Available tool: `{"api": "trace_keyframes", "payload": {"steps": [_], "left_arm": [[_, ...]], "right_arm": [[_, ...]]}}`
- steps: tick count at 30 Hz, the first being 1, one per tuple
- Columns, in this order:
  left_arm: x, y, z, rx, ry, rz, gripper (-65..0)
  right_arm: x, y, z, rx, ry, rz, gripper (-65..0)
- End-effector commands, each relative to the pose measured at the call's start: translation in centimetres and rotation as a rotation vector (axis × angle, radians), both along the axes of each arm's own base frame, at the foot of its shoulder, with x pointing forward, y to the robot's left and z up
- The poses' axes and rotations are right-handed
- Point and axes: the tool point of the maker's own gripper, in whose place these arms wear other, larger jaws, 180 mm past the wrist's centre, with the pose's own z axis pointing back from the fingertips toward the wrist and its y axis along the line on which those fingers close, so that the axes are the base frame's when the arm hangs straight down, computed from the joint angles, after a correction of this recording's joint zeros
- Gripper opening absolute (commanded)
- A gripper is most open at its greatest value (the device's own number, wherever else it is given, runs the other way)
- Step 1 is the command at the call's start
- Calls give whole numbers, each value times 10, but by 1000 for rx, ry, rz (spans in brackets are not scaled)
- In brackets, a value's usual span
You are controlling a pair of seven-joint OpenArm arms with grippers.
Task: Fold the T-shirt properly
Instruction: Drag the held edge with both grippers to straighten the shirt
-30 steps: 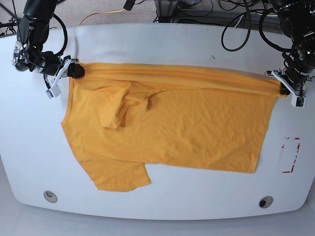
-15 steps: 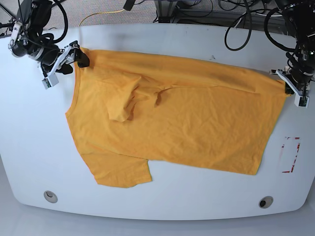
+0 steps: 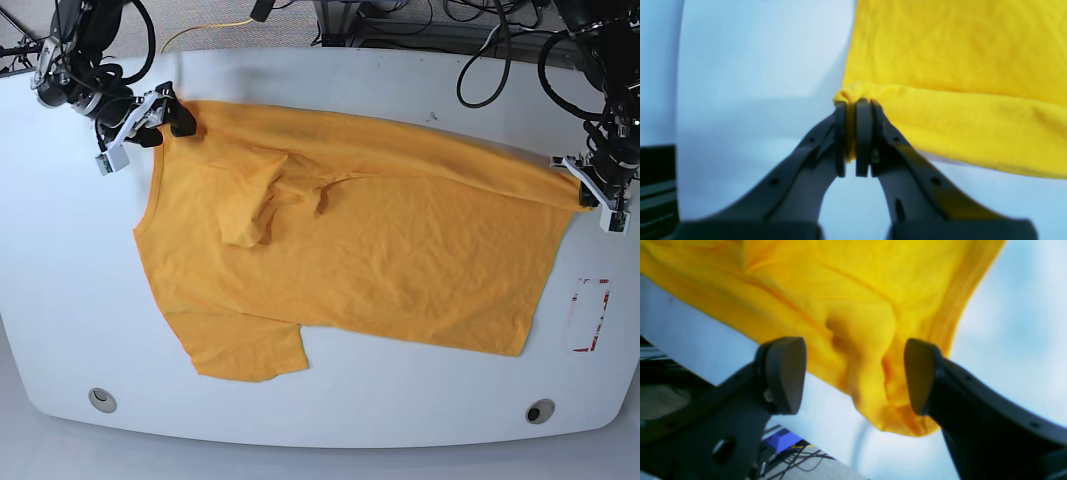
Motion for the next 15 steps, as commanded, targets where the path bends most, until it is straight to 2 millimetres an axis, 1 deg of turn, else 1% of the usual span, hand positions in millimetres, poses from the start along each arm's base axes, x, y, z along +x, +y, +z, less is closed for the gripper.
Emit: {"api": "trace_keyframes", "payload": {"steps": [1, 5, 9, 12, 15], "left_arm": [[15, 14, 17, 25, -52, 13, -650], [24, 23, 6, -18, -38, 50, -650], [41, 27, 4, -59, -48, 73, -650], [54, 17, -5, -83, -24, 45, -650], [66, 11, -8, -103, -16, 32, -650]], "right_arm": [[7, -1, 11, 3, -47, -4, -212], [6, -1, 11, 4, -46, -6, -212], [7, 0, 11, 5, -47, -7, -212], [7, -1, 11, 3, -49, -4, -212], [8, -1, 12, 2, -50, -2, -212]]}}
